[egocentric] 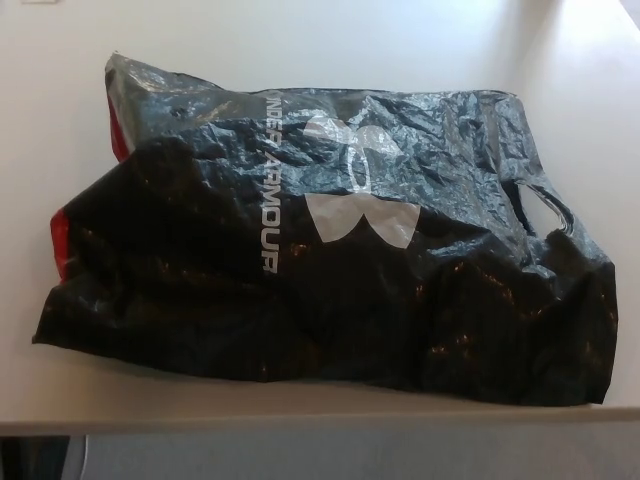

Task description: A plastic bag is kept in the middle of the desk and the robot uses both its hands to grab the bag from the left and right and brings its hands close together to compress the bag

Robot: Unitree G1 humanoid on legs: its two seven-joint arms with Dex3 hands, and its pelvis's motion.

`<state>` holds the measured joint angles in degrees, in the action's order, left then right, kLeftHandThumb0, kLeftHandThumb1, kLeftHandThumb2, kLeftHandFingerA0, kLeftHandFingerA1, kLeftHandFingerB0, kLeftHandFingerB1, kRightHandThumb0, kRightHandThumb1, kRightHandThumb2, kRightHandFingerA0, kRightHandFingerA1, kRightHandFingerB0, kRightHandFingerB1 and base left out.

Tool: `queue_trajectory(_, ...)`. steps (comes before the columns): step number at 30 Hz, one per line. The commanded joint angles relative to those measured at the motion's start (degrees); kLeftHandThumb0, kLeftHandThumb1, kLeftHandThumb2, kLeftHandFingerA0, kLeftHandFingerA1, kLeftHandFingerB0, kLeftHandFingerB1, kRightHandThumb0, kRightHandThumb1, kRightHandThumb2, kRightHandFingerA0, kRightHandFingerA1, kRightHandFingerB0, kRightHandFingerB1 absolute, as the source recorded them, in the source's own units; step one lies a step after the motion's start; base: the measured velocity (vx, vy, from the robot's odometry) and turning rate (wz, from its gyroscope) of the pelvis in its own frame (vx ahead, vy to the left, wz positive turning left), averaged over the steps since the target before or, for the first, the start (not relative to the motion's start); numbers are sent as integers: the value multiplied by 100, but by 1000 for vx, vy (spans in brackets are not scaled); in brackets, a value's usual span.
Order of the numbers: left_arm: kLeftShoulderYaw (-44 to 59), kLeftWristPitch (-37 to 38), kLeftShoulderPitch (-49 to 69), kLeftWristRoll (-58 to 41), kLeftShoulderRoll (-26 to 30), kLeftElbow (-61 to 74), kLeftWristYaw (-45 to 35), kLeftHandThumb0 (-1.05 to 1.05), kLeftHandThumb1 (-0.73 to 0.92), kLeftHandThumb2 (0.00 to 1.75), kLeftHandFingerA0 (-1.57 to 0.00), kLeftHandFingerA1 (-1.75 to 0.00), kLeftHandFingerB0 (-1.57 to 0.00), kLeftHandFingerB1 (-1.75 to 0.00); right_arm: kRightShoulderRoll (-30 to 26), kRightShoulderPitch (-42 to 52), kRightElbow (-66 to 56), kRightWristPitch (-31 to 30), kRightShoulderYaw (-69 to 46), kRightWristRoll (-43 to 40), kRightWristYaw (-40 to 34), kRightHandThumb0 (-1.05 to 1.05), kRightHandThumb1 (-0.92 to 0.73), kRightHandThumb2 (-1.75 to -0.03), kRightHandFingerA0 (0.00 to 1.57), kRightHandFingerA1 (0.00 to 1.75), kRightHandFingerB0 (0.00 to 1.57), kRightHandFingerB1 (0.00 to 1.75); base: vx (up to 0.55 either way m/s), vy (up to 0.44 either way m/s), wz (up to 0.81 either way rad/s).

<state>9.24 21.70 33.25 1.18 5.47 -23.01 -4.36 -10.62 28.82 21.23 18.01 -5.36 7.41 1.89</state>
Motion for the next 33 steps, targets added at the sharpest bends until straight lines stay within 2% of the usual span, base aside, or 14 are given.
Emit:
queue_trajectory(1,739,3535,980,-962,-325,1745,101,-73,91,67,-27,-36,-26,-31,-101,871,-1771,3363,-600,163,-500,-36,-54,-108,1,51,0,48,0,0,0)
queue_trajectory(2,765,3588,963,-906,-312,1695,104,-71,92,68,-25,-35,-26,-31,-90,885,-1808,3334,-611,205,-527,-36,-54,-108,0,51,0,48,0,0,0)
queue_trajectory(3,782,3610,958,-886,-320,1681,99,-72,92,68,-26,-35,-27,-32,-89,911,-1854,3278,-604,189,-504,-66,-78,-66,9,27,14,32,0,0,0)
queue_trajectory(4,786,3608,962,-891,-332,1692,93,-72,92,68,-26,-35,-27,-32,-93,937,-1892,3223,-588,144,-459,-66,-78,-66,9,27,14,32,0,0,0)
queue_trajectory(5,794,3569,967,-919,-343,1702,77,-73,91,67,-27,-36,-27,-32,-94,908,-1822,3312,-599,146,-467,-36,-54,-108,1,51,0,47,0,0,0)
queue_trajectory(7,817,3555,970,-911,-360,1714,67,-74,91,67,-26,-36,-26,-32,-89,895,-1782,3381,-620,172,-479,-36,-54,-108,1,51,0,47,0,0,0)
queue_trajectory(9,830,3576,967,-933,-388,1726,43,-73,91,67,-27,-36,-27,-32,-75,929,-1827,3345,-633,186,-467,-65,-78,-63,7,32,16,32,0,0,0)
queue_trajectory(20,691,3191,1118,-1419,-450,2478,-148,-72,92,68,-21,-33,-21,-29,-142,701,-1694,3508,-602,-171,-193,-70,-79,-65,3,23,6,25,0,0,0)
queue_trajectory(27,1244,2389,383,-1527,-130,4106,252,-75,92,72,-20,-33,-16,-27,-192,-606,-2224,2942,-891,-421,-318,-74,-62,-101,0,25,0,22,0,0,0)
queue_trajectory(28,1347,2343,221,-1583,-46,4232,268,-34,55,113,-1,-49,0,-48,-203,-840,-2198,3037,-964,-415,-375,-67,-79,-67,2,24,2,18,0,0,0)
queue_trajectory(29,1445,2219,118,-1620,-21,4406,300,-78,91,72,-20,-34,-14,-27,-218,-1007,-2214,3088,-1031,-433,-384,-71,-63,-99,0,28,0,24,0,0,0)
queue_trajectory(31,1672,1842,-217,-1682,77,4844,487,-80,92,70,-20,-35,-13,-26,-278,-1339,-2497,2852,-1158,-453,-398,-73,-64,-87,3,27,0,21,0,0,0)
queue_trajectory(32,1814,1747,-470,-1711,181,5023,583,-36,50,111,-1,-50,0,-49,-291,-1499,-2721,2651,-1234,-432,-443,-74,-64,-102,0,29,1,26,0,0,0)
queue_trajectory(33,1913,1654,-623,-1724,238,5119,603,-36,49,110,0,-50,0,-49,-282,-1614,-2801,2593,-1283,-426,-444,-75,-65,-103,0,27,0,25,0,0,0)
